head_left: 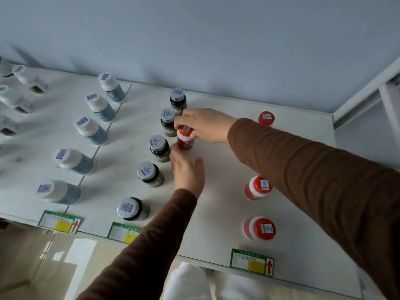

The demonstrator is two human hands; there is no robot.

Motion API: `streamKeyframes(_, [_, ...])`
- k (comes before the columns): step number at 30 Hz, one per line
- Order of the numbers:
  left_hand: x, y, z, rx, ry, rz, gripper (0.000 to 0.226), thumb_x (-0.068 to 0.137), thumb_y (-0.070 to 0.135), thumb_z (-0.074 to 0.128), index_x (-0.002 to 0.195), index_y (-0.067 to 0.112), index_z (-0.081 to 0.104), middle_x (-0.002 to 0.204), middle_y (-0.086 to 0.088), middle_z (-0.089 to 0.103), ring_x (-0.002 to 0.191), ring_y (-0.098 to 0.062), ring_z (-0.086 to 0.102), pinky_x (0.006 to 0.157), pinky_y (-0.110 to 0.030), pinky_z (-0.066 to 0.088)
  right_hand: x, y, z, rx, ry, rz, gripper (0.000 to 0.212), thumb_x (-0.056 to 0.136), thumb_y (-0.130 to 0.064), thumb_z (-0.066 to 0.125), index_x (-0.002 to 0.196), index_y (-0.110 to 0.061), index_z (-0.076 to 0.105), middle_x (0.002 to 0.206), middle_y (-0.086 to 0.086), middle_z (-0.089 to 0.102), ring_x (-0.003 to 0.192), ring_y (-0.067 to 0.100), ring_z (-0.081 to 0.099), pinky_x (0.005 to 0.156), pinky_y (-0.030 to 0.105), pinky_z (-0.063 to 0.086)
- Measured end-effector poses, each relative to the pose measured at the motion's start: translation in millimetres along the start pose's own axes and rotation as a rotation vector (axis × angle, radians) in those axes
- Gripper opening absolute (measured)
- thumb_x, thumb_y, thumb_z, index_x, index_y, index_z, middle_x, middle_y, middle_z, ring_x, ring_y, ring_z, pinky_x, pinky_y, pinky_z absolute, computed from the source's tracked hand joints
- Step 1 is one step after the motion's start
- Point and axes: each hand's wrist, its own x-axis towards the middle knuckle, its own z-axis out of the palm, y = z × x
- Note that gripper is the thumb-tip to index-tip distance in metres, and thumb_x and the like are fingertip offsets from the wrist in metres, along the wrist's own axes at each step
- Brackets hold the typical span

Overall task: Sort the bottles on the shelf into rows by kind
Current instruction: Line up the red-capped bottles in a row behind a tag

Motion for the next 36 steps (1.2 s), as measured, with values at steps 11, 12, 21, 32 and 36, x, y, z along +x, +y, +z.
streamKeyframes(11, [63, 47, 21, -0.202, -0.167, 0.21, 0.038, 0.091, 0.021, 0.062, 0.123, 0.007, 0.05, 0.11, -0.01, 0.059, 0.094, -0.017, 0.057, 0.084, -0.028, 0.047, -51, 50, -55, 0.458, 0.203, 0.426, 0.031, 0.09, -0.032, 0.068, 0.118, -0.019, 0.064, 0.11, 0.005, 0.068, 0.093, 0.02, 0.063, 0.084, 0.034, 0.051])
streamKeyframes(12, [72, 57, 25, -0.26, -0.277, 0.208, 0.036, 0.092, 0.024, 0.061, 0.123, 0.007, 0.051, 0.105, -0.007, 0.061, 0.088, -0.011, 0.057, 0.081, -0.024, 0.047, -57, 59, -64, 0.491, 0.232, 0.477, 0.033, 0.09, -0.036, 0.068, 0.116, -0.017, 0.065, 0.104, 0.005, 0.069, 0.086, 0.02, 0.065, 0.079, 0.033, 0.053])
streamKeyframes(21, [140, 121, 72, -0.464, -0.998, 0.083, 0.037, 0.103, 0.025, 0.042, 0.134, 0.006, 0.048, 0.123, -0.01, 0.059, 0.11, -0.017, 0.059, 0.102, -0.03, 0.047, -100, 139, -76, 0.63, 0.408, 0.782, 0.046, 0.089, -0.052, 0.063, 0.107, -0.01, 0.068, 0.091, 0.007, 0.071, 0.076, 0.018, 0.063, 0.075, 0.031, 0.056])
streamKeyframes(32, [159, 120, 124, 0.313, -0.62, 0.546, 0.046, 0.08, 0.031, 0.075, 0.121, 0.018, 0.057, 0.109, 0.0, 0.066, 0.099, -0.019, 0.062, 0.09, -0.034, 0.052, -100, 162, -45, 0.182, 0.264, 0.574, 0.034, 0.095, -0.022, 0.062, 0.128, -0.023, 0.057, 0.125, 0.003, 0.058, 0.111, 0.023, 0.055, 0.089, 0.027, 0.041])
streamKeyframes(36, [166, 115, 123, 0.517, -0.593, 0.614, 0.06, 0.082, 0.027, 0.074, 0.135, 0.02, 0.049, 0.125, -0.004, 0.062, 0.111, -0.022, 0.058, 0.096, -0.036, 0.049, -100, 168, -32, 0.093, 0.218, 0.554, 0.035, 0.096, -0.02, 0.061, 0.13, -0.023, 0.056, 0.127, 0.005, 0.058, 0.113, 0.025, 0.057, 0.09, 0.026, 0.04])
